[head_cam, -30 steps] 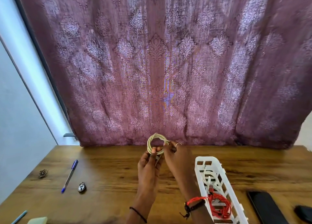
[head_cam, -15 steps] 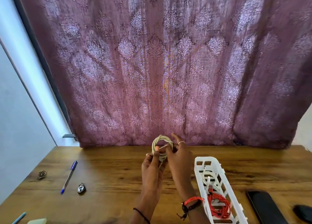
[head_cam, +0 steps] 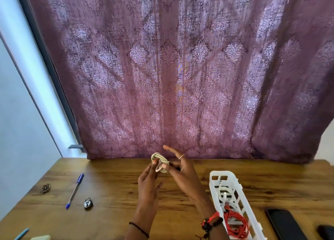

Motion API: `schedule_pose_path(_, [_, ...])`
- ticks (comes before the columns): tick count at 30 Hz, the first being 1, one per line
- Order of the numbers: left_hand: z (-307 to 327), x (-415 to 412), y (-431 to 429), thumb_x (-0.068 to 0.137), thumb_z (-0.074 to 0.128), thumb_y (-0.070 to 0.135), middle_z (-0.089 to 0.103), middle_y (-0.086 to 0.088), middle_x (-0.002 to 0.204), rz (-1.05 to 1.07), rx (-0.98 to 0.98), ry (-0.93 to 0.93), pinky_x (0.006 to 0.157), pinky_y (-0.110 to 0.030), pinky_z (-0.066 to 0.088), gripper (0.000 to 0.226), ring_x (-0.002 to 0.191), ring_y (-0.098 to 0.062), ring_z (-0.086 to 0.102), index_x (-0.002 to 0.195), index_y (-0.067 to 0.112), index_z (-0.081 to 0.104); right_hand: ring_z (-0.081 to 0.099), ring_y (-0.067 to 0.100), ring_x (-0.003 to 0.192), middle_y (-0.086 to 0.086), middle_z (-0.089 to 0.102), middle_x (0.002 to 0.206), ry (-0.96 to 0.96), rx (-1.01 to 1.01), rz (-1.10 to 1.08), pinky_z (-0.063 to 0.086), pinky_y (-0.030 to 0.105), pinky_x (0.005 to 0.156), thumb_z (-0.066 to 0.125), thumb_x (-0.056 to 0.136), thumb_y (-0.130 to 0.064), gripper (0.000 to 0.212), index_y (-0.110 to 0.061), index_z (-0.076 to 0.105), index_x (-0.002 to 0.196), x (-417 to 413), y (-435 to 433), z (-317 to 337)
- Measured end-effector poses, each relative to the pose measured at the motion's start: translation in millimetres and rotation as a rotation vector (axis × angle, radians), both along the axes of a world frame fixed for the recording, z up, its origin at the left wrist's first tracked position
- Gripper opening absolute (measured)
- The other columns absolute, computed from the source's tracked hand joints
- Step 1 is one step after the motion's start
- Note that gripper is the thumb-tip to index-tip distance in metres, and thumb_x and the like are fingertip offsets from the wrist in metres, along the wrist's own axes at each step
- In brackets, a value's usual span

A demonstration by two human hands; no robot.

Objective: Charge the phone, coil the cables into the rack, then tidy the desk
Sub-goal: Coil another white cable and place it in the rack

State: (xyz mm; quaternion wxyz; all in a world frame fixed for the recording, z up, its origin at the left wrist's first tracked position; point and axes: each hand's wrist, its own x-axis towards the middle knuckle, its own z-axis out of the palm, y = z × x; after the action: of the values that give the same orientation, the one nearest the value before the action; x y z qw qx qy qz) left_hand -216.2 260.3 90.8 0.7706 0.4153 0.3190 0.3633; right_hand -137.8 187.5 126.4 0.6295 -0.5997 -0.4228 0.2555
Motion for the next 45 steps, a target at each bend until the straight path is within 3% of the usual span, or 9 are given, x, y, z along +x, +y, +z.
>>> schedule_pose_path(3, [-2,-4,4,0.089,0.057,0.032,0.072,0.008,0.091,-0.026,0.05,0.007,0.073,-0.029,0.043,0.02,0.089,-0.005,0.062,0.102,0.022,0.069,0.069,0.011,0.088,0.009,0.074,0.094,0.042,-0.013,0.073,0.051,0.016,0.073,0.056,0.089,-0.001,0.049,-0.03,0.05,0.129,2,-5,5])
schedule_pose_path(6, [-3,-7,8,0.088,0.057,0.032,0.072,0.004,0.092,-0.085,0.113,0.009,0.073,-0.027,0.045,0.021,0.085,-0.004,0.064,0.1,0.02,0.07,0.06,-0.001,0.063,0.008,0.07,0.087,0.121,-0.002,0.112,0.041,0.009,0.056,0.05,0.09,0.006,0.046,-0.023,0.051,0.126,6,-11,10])
schedule_pose_path(10, [-2,-7,10,0.085,0.057,0.029,0.071,-0.002,0.089,-0.137,0.149,-0.022,0.068,-0.02,0.051,0.023,0.081,-0.007,0.065,0.098,0.015,0.07,0.04,0.005,0.057,-0.001,0.062,0.073,0.174,0.018,0.119,0.033,0.018,0.051,0.055,0.081,-0.006,0.045,-0.026,0.056,0.121,11,-10,3])
schedule_pose_path(15, [-4,-7,16,0.084,0.059,0.02,0.069,-0.019,0.1,-0.17,0.168,-0.07,0.071,-0.023,0.055,0.029,0.089,-0.021,0.065,0.104,0.0,0.067,0.055,-0.003,0.063,-0.005,0.067,0.081,0.158,-0.023,0.104,0.041,0.013,0.055,0.06,0.083,0.002,0.048,-0.022,0.05,0.123,11,-14,7])
schedule_pose_path(21, [2,-12,23,0.081,0.065,0.013,0.071,-0.012,0.095,-0.291,0.287,0.06,0.076,-0.024,0.055,0.022,0.086,-0.019,0.068,0.101,0.004,0.065,0.065,0.013,0.083,0.013,0.071,0.096,0.002,-0.122,-0.06,0.055,0.034,0.079,0.063,0.081,0.002,0.06,-0.04,0.047,0.12,23,-19,6])
schedule_pose_path(28, [10,-15,21,0.084,0.063,0.014,0.073,-0.002,0.096,-0.399,0.385,0.156,0.072,-0.024,0.054,0.023,0.09,-0.014,0.069,0.107,0.012,0.061,0.063,-0.001,0.093,0.0,0.07,0.106,-0.235,-0.256,-0.057,0.047,0.009,0.076,0.058,0.087,0.002,0.05,-0.03,0.049,0.124,24,-20,8])
schedule_pose_path(32, [10,-14,21,0.091,0.056,0.016,0.073,-0.007,0.092,-0.379,0.394,0.206,0.074,-0.028,0.056,0.015,0.086,-0.016,0.069,0.099,0.011,0.068,0.05,-0.001,0.061,0.003,0.064,0.111,-0.421,-0.304,-0.167,0.04,0.008,0.06,0.064,0.083,-0.005,0.054,-0.032,0.049,0.127,26,-19,8])
schedule_pose_path(37, [11,-10,15,0.09,0.057,0.01,0.072,-0.013,0.089,-0.295,0.298,0.15,0.069,-0.027,0.058,0.013,0.078,-0.017,0.07,0.091,0.007,0.069,0.057,0.009,0.083,0.003,0.059,0.106,-0.55,-0.374,-0.298,0.038,0.004,0.065,0.075,0.076,-0.017,0.039,-0.019,0.061,0.113,30,-11,1])
schedule_pose_path(45, [13,-5,12,0.09,0.055,0.002,0.072,-0.003,0.075,-0.192,0.285,0.114,0.062,-0.025,0.058,0.014,0.07,-0.01,0.069,0.086,0.009,0.067,0.065,0.021,0.09,0.009,0.07,0.093,-0.622,-0.497,-0.37,0.049,0.029,0.079,0.069,0.082,-0.016,0.012,-0.013,0.073,0.093,37,-14,-5])
